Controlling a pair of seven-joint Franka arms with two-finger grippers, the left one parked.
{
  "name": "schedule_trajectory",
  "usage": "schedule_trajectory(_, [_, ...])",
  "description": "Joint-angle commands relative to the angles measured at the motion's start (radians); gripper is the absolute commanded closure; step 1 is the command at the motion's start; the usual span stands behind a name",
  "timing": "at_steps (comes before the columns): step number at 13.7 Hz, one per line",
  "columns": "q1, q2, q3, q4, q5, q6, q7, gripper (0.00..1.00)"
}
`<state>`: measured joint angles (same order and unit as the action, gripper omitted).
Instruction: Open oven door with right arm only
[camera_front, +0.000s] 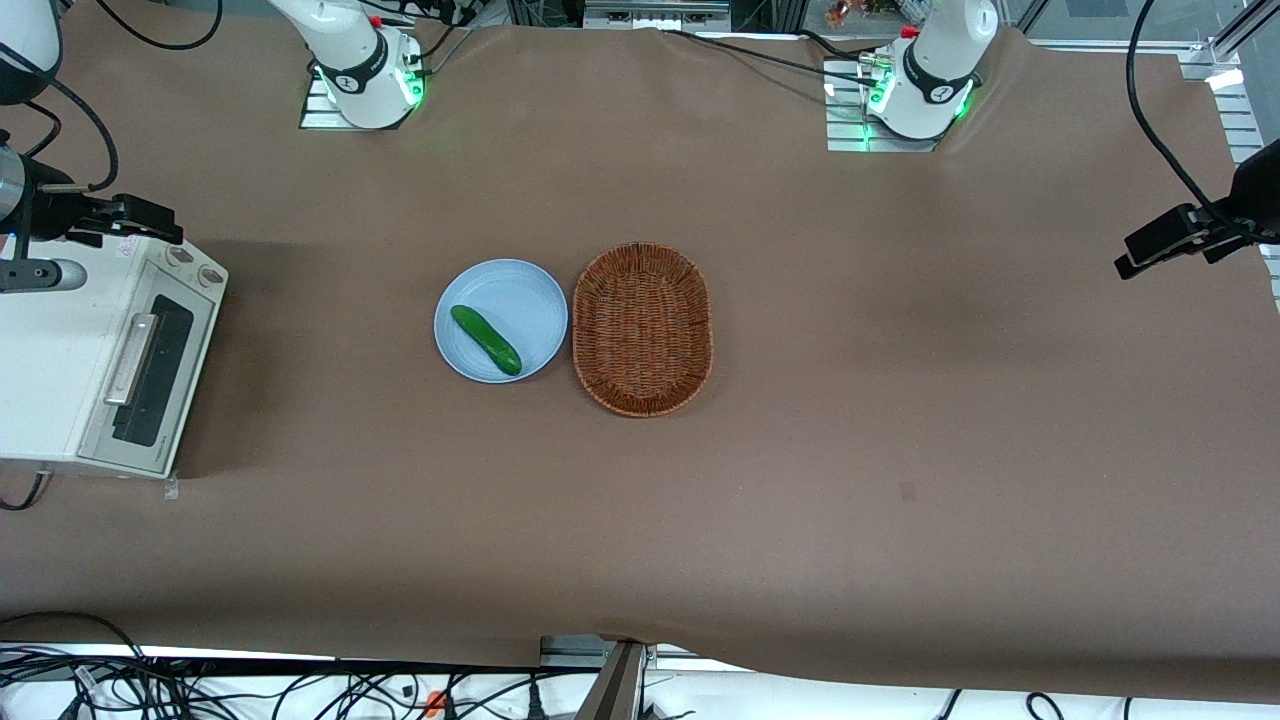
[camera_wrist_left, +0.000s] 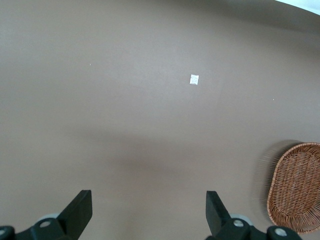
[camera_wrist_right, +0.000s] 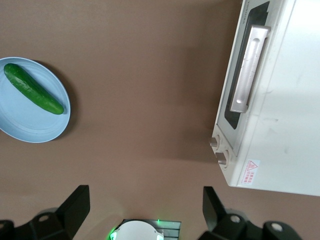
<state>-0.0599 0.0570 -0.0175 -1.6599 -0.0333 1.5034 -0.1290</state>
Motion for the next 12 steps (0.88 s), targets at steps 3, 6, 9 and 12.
schedule_trajectory(3, [0.000, -0.006, 0.007, 0.008, -0.017, 0.017, 0.011, 0.00])
schedule_trajectory(6, [0.000, -0.005, 0.005, 0.006, -0.011, 0.012, 0.014, 0.00])
schedule_trajectory(9, [0.000, -0.005, 0.005, 0.008, -0.007, 0.009, 0.015, 0.00])
schedule_trajectory(12, [0.000, -0.006, 0.005, 0.008, -0.005, 0.009, 0.017, 0.00])
